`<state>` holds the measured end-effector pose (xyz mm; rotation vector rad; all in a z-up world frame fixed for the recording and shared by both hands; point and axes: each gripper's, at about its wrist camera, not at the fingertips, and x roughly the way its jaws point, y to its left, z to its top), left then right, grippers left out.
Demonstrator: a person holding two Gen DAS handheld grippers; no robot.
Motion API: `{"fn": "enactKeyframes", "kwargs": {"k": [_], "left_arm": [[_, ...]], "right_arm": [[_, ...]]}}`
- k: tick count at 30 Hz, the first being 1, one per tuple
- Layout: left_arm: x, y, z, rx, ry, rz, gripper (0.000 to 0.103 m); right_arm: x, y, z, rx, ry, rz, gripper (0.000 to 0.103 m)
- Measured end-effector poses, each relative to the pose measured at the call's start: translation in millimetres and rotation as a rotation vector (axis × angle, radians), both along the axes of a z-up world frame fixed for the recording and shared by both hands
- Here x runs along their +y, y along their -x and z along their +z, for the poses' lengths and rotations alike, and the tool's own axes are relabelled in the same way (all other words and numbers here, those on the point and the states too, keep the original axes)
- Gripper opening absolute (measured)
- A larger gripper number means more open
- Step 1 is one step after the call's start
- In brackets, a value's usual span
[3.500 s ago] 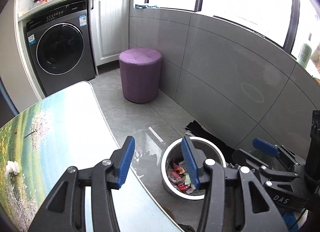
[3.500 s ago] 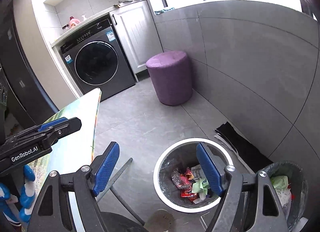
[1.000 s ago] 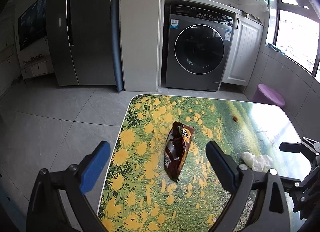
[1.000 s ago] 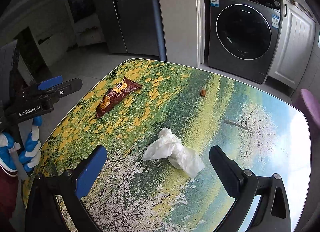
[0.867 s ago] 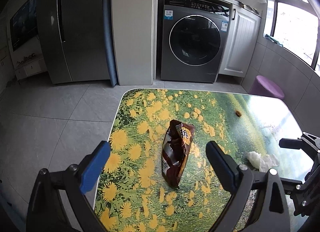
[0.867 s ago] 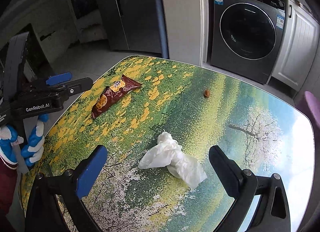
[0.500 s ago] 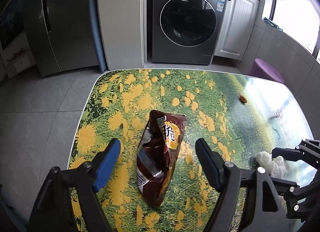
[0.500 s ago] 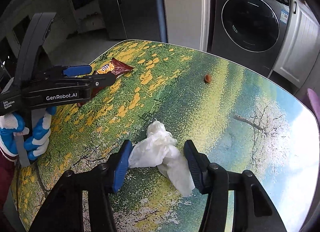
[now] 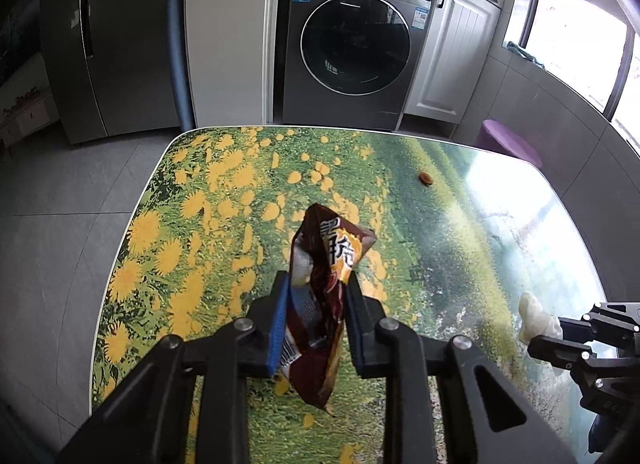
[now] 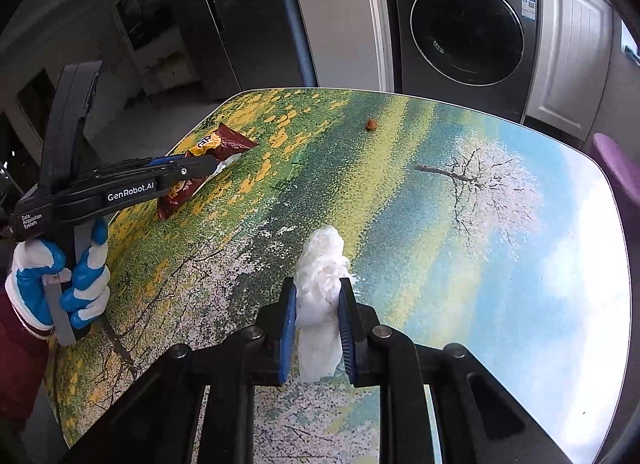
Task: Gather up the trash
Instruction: 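Carry snack bag and tissue to the bin and open both tools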
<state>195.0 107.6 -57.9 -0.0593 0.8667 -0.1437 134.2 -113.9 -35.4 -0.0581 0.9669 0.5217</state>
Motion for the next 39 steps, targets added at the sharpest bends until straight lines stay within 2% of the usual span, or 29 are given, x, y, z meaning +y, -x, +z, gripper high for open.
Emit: {"fn": "enactKeyframes", "kwargs": {"k": [8, 12, 21, 24, 31, 39], "left_arm": [[-25.0, 54.2, 37.7, -0.080, 0.026, -0.032, 0.024], [-39.0, 79.9, 55.6, -0.124, 0.005, -0.053, 0.024], [-69.1, 124.8, 94.8, -0.196, 0.026, -0.107, 0.024], [-83.6, 135.0, 103.8, -0.207, 0.033, -0.125, 0.025], [-134.1, 144.9, 118.1, -0.222, 0.009, -0.209, 0.026], [-231.9, 138.3, 118.9, -0.165, 0.012, -0.365, 0.027]], "right_arm": [[-44.0, 45.9, 37.7, -0.057, -0.086, -0.092, 0.019], [-68.4, 70.1, 57.3, -0.100, -0.127, -0.140, 0.019], [-125.5, 125.0, 93.3, -0.208, -0.137, -0.250, 0.019], [-147.2, 138.4, 94.8, -0.225, -0.125, -0.299, 0.019], [-220.8, 168.1, 95.3, -0.252, -0.169, -0.452, 0.019], [-305.3, 204.4, 85.2, -0.270, -0.202, -0.637, 0.019]]}}
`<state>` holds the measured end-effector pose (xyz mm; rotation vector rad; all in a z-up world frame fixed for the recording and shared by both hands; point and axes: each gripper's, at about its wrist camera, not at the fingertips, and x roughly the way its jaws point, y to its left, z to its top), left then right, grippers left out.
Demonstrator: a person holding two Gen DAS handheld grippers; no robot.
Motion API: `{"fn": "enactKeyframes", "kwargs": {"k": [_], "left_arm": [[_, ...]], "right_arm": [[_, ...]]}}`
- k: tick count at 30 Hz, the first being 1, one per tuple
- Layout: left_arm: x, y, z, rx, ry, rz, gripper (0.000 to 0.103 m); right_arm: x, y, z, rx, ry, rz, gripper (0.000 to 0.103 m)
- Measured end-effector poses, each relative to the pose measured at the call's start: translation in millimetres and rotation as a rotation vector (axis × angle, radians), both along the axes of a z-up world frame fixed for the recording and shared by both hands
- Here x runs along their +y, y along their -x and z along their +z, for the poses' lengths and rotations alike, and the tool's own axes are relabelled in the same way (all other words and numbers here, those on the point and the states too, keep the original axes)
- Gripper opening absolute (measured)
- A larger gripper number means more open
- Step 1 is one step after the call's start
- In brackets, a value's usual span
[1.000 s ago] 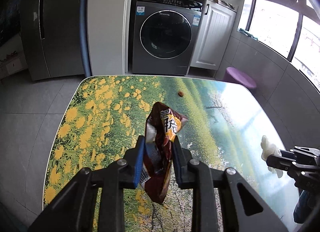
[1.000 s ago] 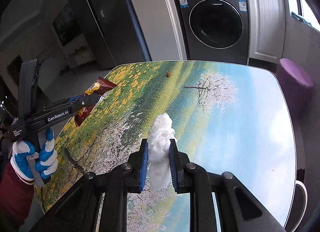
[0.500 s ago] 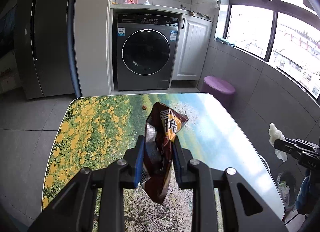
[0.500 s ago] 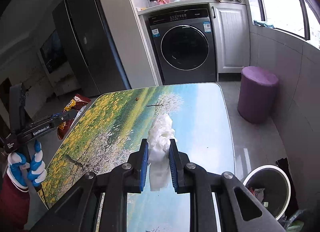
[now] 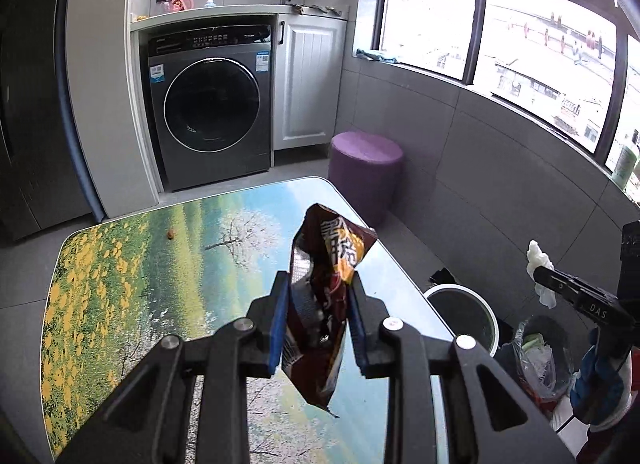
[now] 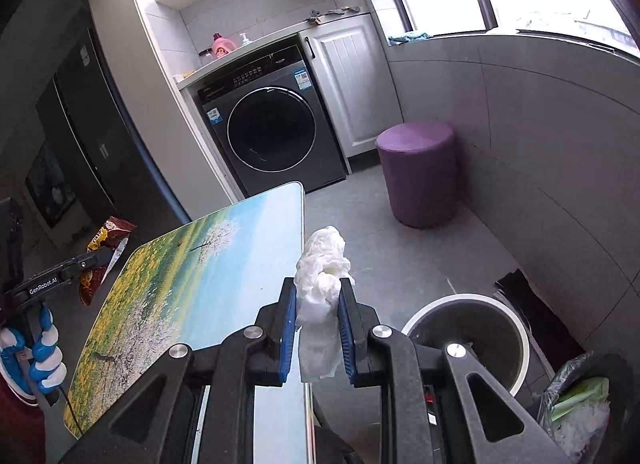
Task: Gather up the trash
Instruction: 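Carry snack bag and tissue to the bin and open both tools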
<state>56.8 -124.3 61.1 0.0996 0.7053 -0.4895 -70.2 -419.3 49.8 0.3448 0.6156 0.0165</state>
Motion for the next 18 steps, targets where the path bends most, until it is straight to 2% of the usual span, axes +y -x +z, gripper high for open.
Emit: {"fn": "enactKeyframes", "kwargs": {"k": [8, 14, 18], "left_arm": [[-141.0, -3.0, -21.0, 0.034, -0.082, -0.223, 0.027], [-242.5, -2.0, -57.6, 0.092, -0.154, -0.351, 0.027], [-294.6, -3.1, -86.1, 0.130, -0.192, -0.405, 0.028]], "right_arm": [[-73.8, 10.8, -37.9, 0.065, -0.056, -0.157, 0.019], [-121.0, 8.4, -77.0, 0.141, -0.122, -0.236, 0.019], [-140.3, 0.7, -101.9, 0.188, -0.154, -0.259, 0.021]]}}
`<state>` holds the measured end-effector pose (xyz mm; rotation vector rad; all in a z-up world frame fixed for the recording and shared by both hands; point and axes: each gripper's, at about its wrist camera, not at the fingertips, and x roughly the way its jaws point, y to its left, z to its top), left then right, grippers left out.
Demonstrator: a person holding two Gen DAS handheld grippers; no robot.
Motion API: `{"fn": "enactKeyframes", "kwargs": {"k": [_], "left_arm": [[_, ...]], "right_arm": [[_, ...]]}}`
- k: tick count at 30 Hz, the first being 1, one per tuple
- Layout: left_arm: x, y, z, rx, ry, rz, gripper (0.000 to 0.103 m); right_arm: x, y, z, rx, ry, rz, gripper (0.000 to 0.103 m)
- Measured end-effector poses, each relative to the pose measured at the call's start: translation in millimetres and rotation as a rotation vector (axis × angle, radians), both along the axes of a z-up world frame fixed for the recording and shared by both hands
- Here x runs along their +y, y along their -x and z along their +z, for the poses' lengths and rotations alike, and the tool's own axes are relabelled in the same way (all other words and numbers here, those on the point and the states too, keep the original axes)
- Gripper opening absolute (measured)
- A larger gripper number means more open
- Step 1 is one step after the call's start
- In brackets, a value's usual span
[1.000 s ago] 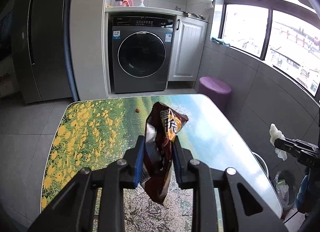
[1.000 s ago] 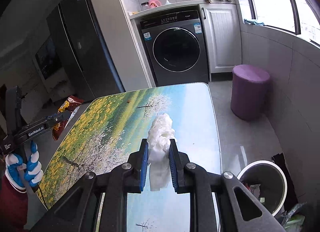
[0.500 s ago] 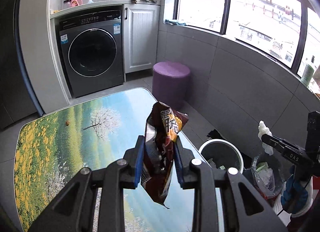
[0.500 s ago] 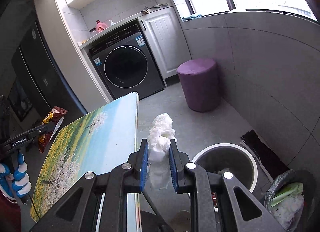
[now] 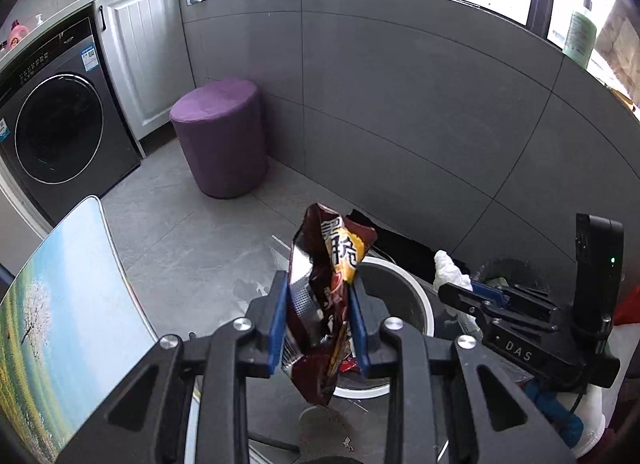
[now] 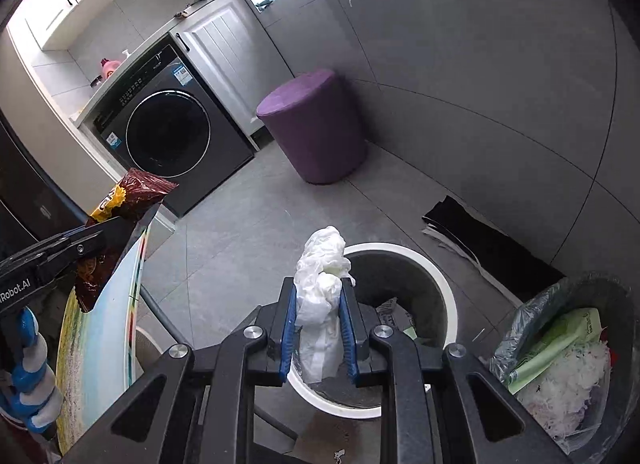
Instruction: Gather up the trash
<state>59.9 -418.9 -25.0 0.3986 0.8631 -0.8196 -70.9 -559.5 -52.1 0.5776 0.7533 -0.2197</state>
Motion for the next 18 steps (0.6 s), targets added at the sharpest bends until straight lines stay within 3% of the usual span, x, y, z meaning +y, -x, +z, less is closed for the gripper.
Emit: {"fn": "enactKeyframes", "kwargs": {"k": [4, 6, 8, 10, 12, 18], "left_arm": [[-31.2, -5.2, -30.2, 0.056, -0.034, -0.020, 0.029], [-40.4, -6.4, -40.9, 0.081, -0.040, -0.023, 0.034], [-45.2, -11.5, -47.5, 0.105, -0.036, -0.017, 0.045], [-44.1, -15.6, -49.3, 0.117, -0.023, -0.008, 0.055], [-43.8, -18.5, -49.5, 0.123, -0.014, -0.001, 0.058], [-22.9, -19.5, -35.9, 0.116, 0.006, 0.040, 0.058]], "right_arm": [[-9.7, -11.9, -22.3, 0.041, -0.028, -0.005, 0.021], [-13.3, -17.7, -33.0, 0.065, -0.035, -0.008, 0.021], [-15.4, -23.3, -40.8, 0.086, -0.040, -0.011, 0.023], [-16.2, -28.8, -46.1, 0.104, -0.037, -0.015, 0.031], [-15.3, -30.2, -49.1, 0.119, -0.023, -0.021, 0.051], [-9.3, -25.7, -40.5, 0.135, 0.006, -0.044, 0.054]]}}
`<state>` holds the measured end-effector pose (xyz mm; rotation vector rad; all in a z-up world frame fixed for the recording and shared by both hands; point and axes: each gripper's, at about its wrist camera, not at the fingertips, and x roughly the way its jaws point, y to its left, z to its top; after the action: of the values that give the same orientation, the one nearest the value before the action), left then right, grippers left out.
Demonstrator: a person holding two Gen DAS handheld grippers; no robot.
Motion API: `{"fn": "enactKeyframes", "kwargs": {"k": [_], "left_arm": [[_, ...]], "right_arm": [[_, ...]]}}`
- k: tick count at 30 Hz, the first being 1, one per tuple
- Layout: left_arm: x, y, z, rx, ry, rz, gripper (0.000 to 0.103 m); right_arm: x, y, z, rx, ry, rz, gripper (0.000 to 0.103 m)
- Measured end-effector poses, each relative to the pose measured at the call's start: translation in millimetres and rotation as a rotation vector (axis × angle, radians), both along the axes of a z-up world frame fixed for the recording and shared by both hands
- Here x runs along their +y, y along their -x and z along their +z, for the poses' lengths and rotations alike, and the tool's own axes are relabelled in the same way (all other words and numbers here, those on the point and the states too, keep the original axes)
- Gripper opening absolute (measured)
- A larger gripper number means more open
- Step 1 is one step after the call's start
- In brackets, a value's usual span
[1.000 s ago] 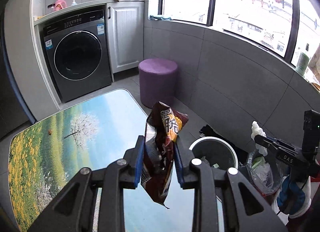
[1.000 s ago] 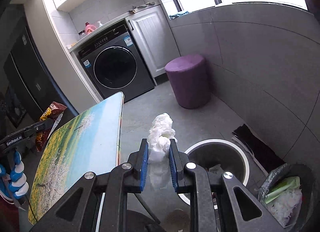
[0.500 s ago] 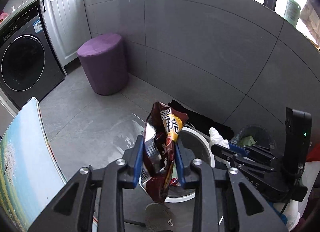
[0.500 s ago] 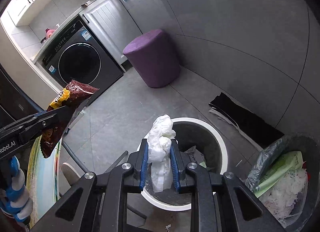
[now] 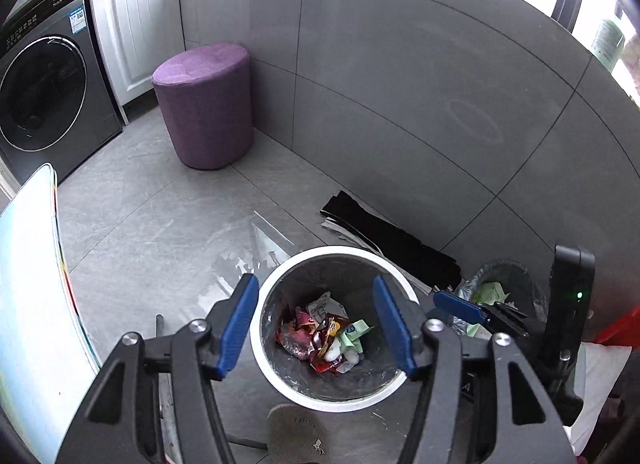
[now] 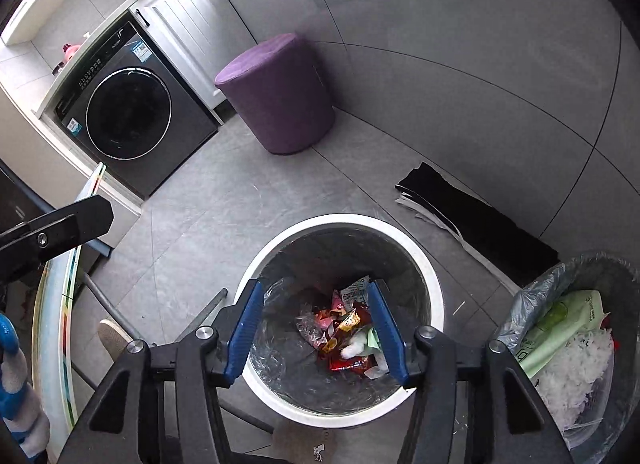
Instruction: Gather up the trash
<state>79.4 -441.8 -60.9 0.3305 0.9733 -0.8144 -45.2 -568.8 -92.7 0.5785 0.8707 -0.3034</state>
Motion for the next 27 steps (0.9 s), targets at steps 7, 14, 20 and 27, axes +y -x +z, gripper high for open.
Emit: {"fn": "enactKeyframes", "kwargs": {"k": [7, 14, 20, 27], "left_arm": [[69.7, 8.0, 41.9, -0.098, 0.029, 0.097, 0.058], [172.4, 27.1, 100.6, -0.271, 0.083, 0.257, 0.066], [263.2, 49.7, 144.9, -0.456, 0.094, 0.452, 0.080], [354.1, 72.6, 162.4, -0.564, 0.074, 0.649, 0.083]], "right_arm": [[35.5, 16.9, 45.0, -0.061, 0.062, 0.038, 0.062], [109.2, 32.1, 112.8, -0.180, 0.144, 0.140, 0.072], [185.3, 20.6, 159.8, -0.279, 0.188, 0.281, 0.080], [259.4, 1.7, 184.2, -0.330, 0.254, 0.361, 0.091]]}}
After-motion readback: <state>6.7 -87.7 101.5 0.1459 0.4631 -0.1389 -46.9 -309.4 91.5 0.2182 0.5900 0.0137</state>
